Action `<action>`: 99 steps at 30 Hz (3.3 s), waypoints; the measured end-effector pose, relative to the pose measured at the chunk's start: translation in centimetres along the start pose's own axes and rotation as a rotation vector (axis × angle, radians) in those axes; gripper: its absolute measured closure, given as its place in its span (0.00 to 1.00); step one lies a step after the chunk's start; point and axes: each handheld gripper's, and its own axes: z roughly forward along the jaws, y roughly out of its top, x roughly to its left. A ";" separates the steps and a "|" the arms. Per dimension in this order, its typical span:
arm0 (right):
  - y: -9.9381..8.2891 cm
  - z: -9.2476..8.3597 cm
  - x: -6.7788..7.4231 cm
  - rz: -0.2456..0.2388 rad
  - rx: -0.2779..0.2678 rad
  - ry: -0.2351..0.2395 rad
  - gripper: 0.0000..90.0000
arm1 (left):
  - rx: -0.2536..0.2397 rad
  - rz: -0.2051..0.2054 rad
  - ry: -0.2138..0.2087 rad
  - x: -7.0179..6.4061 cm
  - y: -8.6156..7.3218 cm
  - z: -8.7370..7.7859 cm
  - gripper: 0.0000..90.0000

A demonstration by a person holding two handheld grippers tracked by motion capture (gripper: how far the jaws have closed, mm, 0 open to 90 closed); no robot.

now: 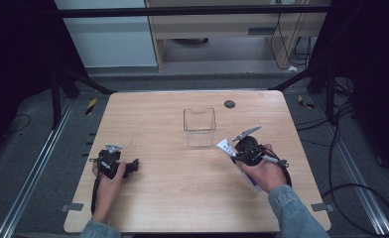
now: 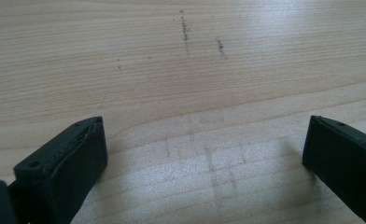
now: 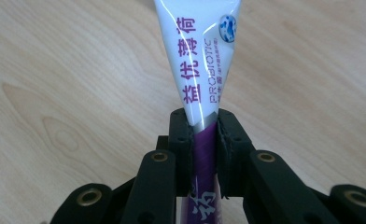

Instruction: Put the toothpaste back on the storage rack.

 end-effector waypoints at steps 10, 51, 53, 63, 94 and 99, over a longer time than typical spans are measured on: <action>0.5 -1.3 0.3 0.039 -0.120 0.010 0.87 | 0.000 0.001 -0.002 0.0 0.0 0.0 0.00; 5.4 -3.4 1.2 0.064 -0.365 -0.056 0.87 | -0.001 0.002 -0.006 0.0 0.1 0.1 0.00; 5.6 -3.6 1.2 0.072 -0.371 -0.055 0.87 | -0.001 0.002 -0.006 0.0 0.1 0.1 0.00; 8.0 -4.2 1.0 0.065 -0.417 -0.068 0.87 | -0.001 0.004 -0.006 0.0 0.1 0.1 0.00; 14.6 -5.3 0.4 0.164 -0.651 -0.150 0.87 | -0.001 -0.001 -0.002 -0.1 0.3 0.3 0.00; 15.4 -4.9 0.2 0.165 -0.673 -0.155 0.87 | -0.002 -0.003 -0.002 -0.1 0.3 0.3 0.00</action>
